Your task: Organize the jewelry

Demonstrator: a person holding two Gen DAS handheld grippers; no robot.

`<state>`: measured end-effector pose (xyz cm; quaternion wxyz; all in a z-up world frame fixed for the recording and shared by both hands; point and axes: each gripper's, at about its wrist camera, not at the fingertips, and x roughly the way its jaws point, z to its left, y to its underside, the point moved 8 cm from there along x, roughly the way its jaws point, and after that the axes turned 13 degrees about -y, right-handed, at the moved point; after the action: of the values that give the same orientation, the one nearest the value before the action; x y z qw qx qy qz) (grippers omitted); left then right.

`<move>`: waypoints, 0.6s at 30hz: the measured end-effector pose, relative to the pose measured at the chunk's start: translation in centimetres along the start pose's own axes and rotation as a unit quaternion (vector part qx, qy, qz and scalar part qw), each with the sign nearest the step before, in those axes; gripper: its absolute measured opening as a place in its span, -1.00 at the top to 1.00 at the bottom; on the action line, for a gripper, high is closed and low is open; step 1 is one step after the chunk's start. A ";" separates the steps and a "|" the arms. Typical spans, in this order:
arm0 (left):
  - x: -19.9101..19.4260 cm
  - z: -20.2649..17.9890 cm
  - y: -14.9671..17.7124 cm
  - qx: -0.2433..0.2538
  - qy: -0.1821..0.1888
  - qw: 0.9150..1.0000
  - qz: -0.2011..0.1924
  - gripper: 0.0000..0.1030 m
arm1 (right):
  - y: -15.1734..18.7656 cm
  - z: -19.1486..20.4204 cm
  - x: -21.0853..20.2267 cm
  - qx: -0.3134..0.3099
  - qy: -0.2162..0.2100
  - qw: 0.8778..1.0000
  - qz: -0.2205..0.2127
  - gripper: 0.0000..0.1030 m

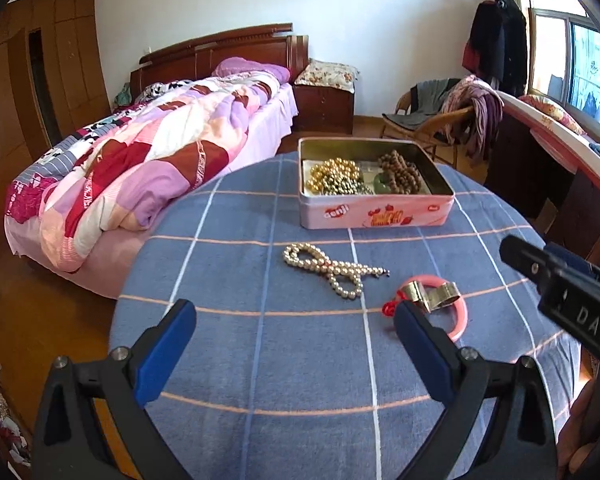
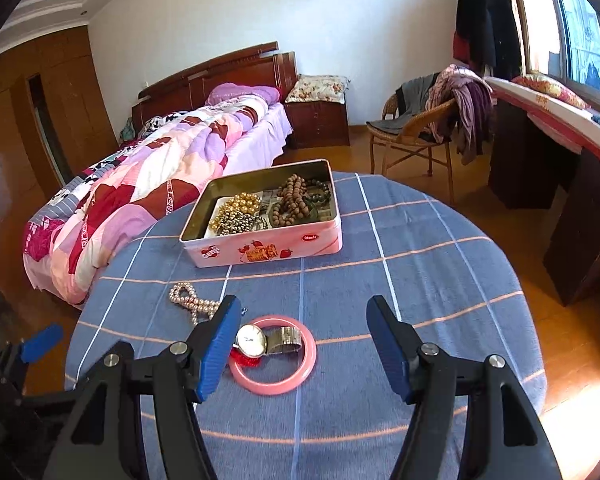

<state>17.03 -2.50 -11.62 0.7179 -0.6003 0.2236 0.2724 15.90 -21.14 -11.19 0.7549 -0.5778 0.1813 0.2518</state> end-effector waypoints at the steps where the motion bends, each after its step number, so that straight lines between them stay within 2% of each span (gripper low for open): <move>1: -0.2 0.2 0.0 -0.001 -0.001 1.000 -0.002 -0.96 | 0.0 0.2 -0.2 -0.003 0.000 1.000 0.000 -0.28; 9: -1.0 1.2 -0.2 0.000 -0.017 1.000 -0.021 -0.97 | 0.1 1.3 -2.0 -0.017 -0.001 1.000 -0.022 -0.28; 18: -1.1 1.5 -0.1 -0.004 -0.017 1.000 -0.021 -0.97 | 0.5 2.3 -2.4 -0.028 -0.007 0.999 -0.025 -0.28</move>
<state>16.31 -1.22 -10.58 0.7243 -0.6034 0.1979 0.2687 13.66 -19.28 -9.60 0.7457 -0.6013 0.1541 0.2422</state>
